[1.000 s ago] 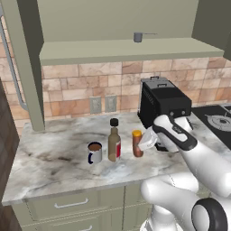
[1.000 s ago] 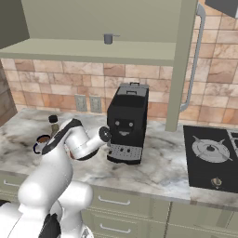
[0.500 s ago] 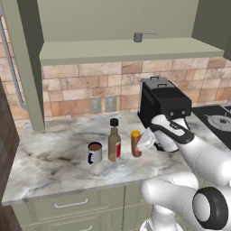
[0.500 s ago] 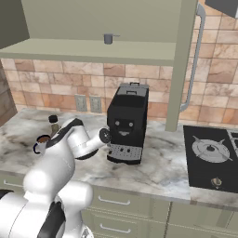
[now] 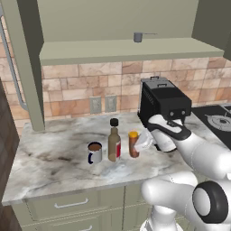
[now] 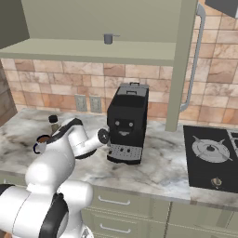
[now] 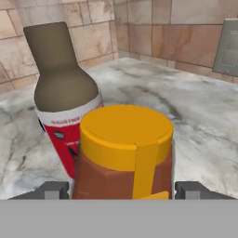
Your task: Pick the syrup bottle and honey bottle from the cabinet and place them next to the mug.
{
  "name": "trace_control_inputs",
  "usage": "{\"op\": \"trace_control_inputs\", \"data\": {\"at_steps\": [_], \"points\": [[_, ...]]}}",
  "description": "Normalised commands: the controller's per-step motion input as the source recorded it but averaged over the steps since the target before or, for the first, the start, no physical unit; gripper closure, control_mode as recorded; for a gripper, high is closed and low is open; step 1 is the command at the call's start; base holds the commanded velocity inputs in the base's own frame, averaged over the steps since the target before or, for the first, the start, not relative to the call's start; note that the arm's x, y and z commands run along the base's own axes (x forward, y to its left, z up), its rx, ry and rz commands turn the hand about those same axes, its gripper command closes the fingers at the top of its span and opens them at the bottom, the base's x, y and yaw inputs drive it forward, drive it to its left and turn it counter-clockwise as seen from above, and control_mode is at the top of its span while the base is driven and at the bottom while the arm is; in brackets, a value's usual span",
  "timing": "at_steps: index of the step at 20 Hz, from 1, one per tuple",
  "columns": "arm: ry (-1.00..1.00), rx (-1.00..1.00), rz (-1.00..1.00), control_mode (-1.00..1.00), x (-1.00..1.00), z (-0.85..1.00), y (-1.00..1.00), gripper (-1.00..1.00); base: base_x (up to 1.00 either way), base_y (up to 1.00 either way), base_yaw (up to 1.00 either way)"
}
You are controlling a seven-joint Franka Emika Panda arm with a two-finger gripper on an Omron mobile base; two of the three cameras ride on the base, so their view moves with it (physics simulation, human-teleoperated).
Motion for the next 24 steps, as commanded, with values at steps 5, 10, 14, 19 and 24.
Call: {"op": "trace_control_inputs", "data": {"at_steps": [5, 10, 14, 19, 24], "points": [[-0.01, 0.0, 0.0, -1.0, 0.0, -0.1, 0.12, 1.0, 0.0, 0.0, 0.0], [0.0, 0.0, 0.0, -1.0, 0.0, -0.12, 0.14, 1.0, 0.0, 0.0, 0.0], [0.0, 0.0, 0.0, -1.0, 0.0, -0.32, 0.11, 1.0, 0.0, 0.0, 0.0], [0.0, 0.0, -0.01, -1.0, 0.0, -0.32, 0.04, 1.0, 0.0, 0.0, 0.0], [0.0, 0.0, 0.0, -1.0, 0.0, -0.23, 0.0, 1.0, 0.0, 0.0, 0.0]]}}
